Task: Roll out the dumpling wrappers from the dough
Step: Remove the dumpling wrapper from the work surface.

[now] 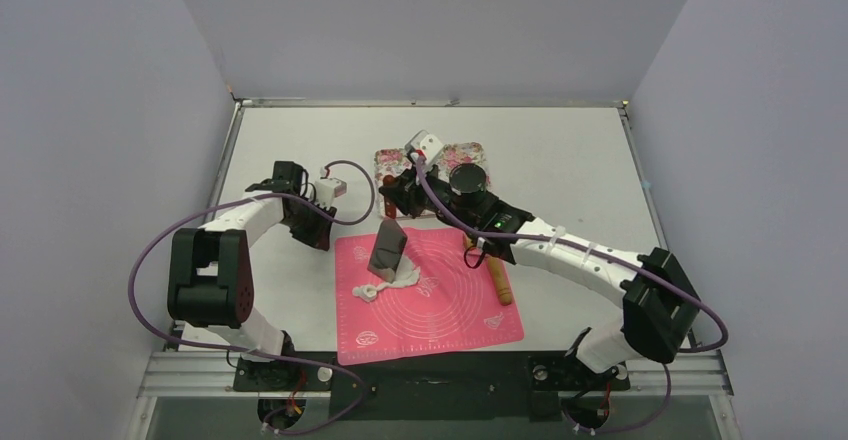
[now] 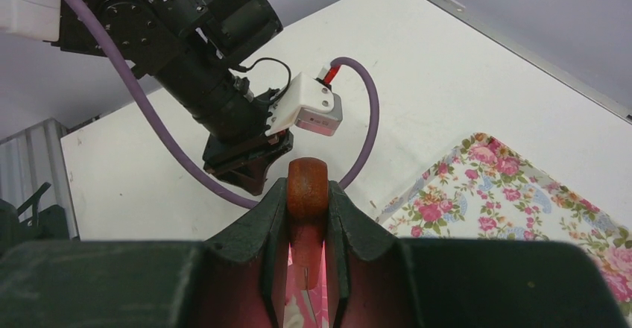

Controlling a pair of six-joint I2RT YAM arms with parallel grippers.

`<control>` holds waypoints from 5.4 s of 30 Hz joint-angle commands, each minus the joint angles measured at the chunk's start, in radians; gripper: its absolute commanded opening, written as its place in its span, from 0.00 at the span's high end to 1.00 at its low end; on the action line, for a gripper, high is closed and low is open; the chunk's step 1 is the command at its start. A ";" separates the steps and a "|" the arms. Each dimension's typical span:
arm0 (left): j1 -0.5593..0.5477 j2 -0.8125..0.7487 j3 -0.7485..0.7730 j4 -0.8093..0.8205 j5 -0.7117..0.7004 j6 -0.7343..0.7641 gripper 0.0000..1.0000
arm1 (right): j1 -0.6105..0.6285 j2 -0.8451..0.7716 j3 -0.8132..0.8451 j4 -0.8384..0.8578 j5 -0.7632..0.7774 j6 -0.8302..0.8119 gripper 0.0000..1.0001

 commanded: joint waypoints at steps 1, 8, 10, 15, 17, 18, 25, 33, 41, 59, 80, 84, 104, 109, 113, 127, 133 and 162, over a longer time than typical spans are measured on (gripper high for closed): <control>0.004 -0.019 0.029 0.019 0.039 -0.007 0.78 | 0.014 -0.125 -0.019 -0.041 -0.048 -0.022 1.00; 0.004 -0.029 0.031 0.017 0.041 -0.004 0.78 | 0.026 -0.273 -0.110 -0.175 -0.006 -0.065 1.00; 0.004 -0.030 0.033 0.016 0.041 -0.004 0.78 | 0.026 -0.305 -0.127 -0.207 0.008 -0.072 1.00; 0.004 -0.029 0.042 0.011 0.046 -0.005 0.78 | 0.025 -0.360 -0.157 -0.272 0.044 -0.081 1.00; 0.004 -0.030 0.043 0.009 0.048 -0.004 0.78 | 0.025 -0.382 -0.150 -0.291 0.057 -0.087 1.00; 0.004 -0.030 0.042 0.008 0.049 -0.004 0.78 | 0.024 -0.392 -0.145 -0.301 0.063 -0.093 1.00; 0.014 -0.057 0.054 -0.014 0.122 0.007 0.78 | 0.026 -0.371 -0.076 -0.188 0.020 -0.094 1.00; 0.051 -0.080 0.067 -0.043 0.158 0.016 0.78 | 0.051 -0.199 0.047 -0.023 -0.036 -0.061 1.00; 0.097 -0.064 0.082 -0.069 0.183 0.030 0.77 | 0.052 -0.026 0.116 0.015 -0.054 -0.078 1.00; 0.096 -0.050 0.069 -0.034 0.209 0.011 0.77 | 0.077 -0.145 -0.035 -0.042 -0.016 -0.040 1.00; -0.077 0.028 0.018 0.030 0.104 -0.003 0.77 | 0.093 -0.471 -0.228 -0.293 0.253 -0.110 1.00; -0.078 0.008 0.034 0.009 0.116 0.011 0.77 | 0.093 -0.490 -0.216 -0.282 0.208 -0.086 1.00; -0.076 -0.208 0.099 -0.126 0.214 0.082 0.76 | 0.099 -0.556 -0.151 -0.317 0.107 -0.075 1.00; -0.076 -0.212 0.099 -0.126 0.210 0.079 0.76 | 0.108 -0.472 -0.071 -0.345 0.052 0.007 1.00; -0.076 -0.207 0.104 -0.123 0.208 0.074 0.76 | 0.145 -0.389 -0.017 -0.433 0.091 0.067 1.00; -0.074 -0.195 0.100 -0.102 0.208 0.057 0.76 | 0.195 -0.313 0.029 -0.544 0.411 0.028 1.00; -0.073 -0.194 0.096 -0.100 0.210 0.045 0.76 | 0.197 -0.307 0.053 -0.597 0.593 -0.010 1.00; -0.062 -0.217 0.085 -0.088 0.214 0.056 0.76 | 0.130 -0.443 -0.004 -0.750 0.771 -0.093 1.00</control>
